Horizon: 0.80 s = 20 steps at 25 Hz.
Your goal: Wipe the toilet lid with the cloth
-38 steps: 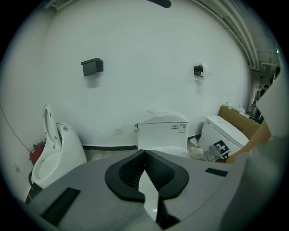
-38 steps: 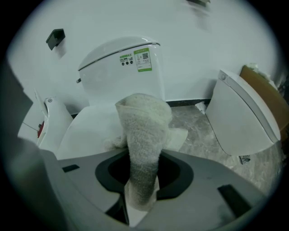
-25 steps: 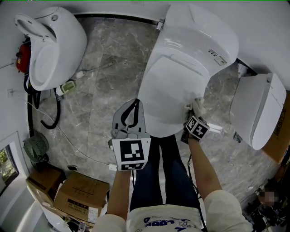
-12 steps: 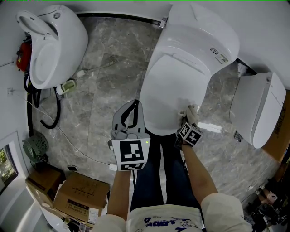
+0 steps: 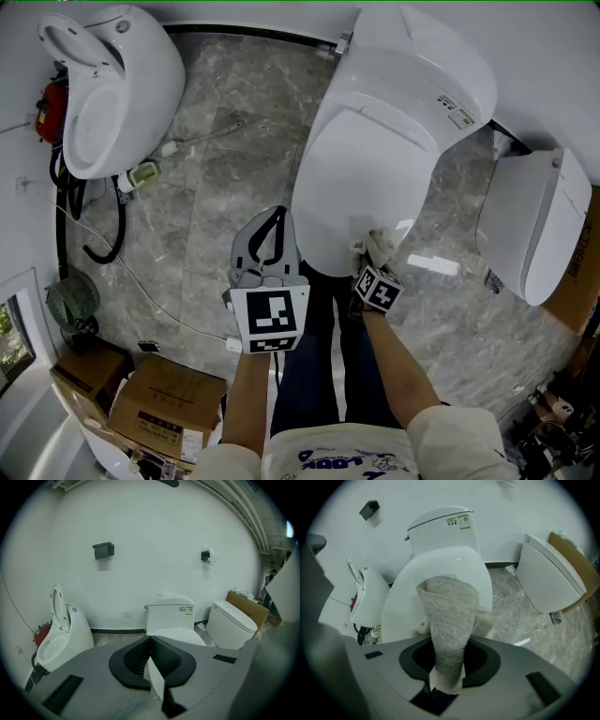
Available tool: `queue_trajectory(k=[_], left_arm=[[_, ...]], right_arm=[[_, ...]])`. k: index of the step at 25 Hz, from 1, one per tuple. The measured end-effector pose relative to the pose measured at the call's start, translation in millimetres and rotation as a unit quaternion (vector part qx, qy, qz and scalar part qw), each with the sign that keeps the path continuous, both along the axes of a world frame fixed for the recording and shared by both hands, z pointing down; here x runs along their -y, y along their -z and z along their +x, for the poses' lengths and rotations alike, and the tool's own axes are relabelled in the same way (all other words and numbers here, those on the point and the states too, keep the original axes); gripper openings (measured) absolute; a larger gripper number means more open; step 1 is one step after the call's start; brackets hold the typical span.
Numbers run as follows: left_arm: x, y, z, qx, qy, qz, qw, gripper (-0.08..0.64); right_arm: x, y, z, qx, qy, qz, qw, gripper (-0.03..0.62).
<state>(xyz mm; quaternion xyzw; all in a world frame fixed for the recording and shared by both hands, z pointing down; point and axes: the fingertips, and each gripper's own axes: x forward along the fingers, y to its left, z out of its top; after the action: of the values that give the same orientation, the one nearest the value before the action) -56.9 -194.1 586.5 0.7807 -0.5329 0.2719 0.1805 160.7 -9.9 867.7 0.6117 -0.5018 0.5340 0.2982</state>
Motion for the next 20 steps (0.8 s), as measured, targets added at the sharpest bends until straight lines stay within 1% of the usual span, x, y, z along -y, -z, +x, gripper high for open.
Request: queue_trajectory(k=[6, 13, 16, 20], left_arm=[[-12, 4, -5, 0.002, 0.004, 0.001, 1.0000, 0.003], [-16, 6, -6, -0.001, 0.014, 0.002, 0.9999, 0.003], [-16, 11, -4, -0.001, 0.016, 0.006, 0.9999, 0.003], [-14, 27, -2, -0.005, 0.022, 0.012, 0.9997, 0.003]], right_arm=[[-22, -1, -25, 0.024, 0.026, -0.019, 0.999, 0.112], [-27, 0, -29, 0.044, 0.048, -0.046, 0.997, 0.114], [-27, 5, -31, 0.046, 0.075, -0.058, 0.994, 0.114], [-25, 22, -30, 0.029, 0.124, -0.057, 0.990, 0.112]])
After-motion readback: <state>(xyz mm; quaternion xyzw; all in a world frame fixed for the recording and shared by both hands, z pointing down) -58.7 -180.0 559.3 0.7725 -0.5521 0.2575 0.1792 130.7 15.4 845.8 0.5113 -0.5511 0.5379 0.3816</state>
